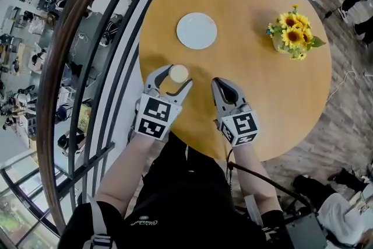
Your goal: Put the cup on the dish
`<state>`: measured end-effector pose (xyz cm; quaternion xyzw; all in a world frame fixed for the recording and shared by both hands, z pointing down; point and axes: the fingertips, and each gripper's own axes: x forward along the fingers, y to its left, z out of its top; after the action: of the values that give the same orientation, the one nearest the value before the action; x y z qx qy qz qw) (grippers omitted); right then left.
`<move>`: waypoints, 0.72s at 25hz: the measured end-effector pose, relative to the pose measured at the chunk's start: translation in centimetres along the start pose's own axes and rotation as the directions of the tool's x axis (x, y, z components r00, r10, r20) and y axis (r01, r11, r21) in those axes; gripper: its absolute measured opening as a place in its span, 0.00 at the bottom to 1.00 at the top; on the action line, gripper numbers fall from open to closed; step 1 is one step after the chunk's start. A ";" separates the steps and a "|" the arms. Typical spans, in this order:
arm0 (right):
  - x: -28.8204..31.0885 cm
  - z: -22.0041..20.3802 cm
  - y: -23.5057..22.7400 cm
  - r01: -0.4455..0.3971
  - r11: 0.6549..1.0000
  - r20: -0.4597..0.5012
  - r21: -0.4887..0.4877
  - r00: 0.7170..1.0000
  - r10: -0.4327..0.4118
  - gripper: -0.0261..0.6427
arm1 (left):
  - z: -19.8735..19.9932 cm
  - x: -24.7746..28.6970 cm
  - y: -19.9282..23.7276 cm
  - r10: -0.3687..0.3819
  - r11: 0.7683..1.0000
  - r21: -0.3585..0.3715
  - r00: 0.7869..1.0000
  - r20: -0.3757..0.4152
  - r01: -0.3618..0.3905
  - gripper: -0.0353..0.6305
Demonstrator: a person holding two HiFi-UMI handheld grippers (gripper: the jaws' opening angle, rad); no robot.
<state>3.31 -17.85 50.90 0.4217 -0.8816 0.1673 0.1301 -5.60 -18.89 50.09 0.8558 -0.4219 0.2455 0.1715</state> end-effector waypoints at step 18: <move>3.4 -1.0 -2.2 -0.009 1.000 -0.050 -0.012 0.999 0.008 0.05 | 2.4 7.9 3.4 -0.014 1.000 -0.008 1.000 0.006 0.014 0.45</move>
<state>3.09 -21.10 53.51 0.4129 -0.8808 0.1731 0.1540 -3.59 -27.11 52.86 0.8588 -0.4172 0.2403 0.1753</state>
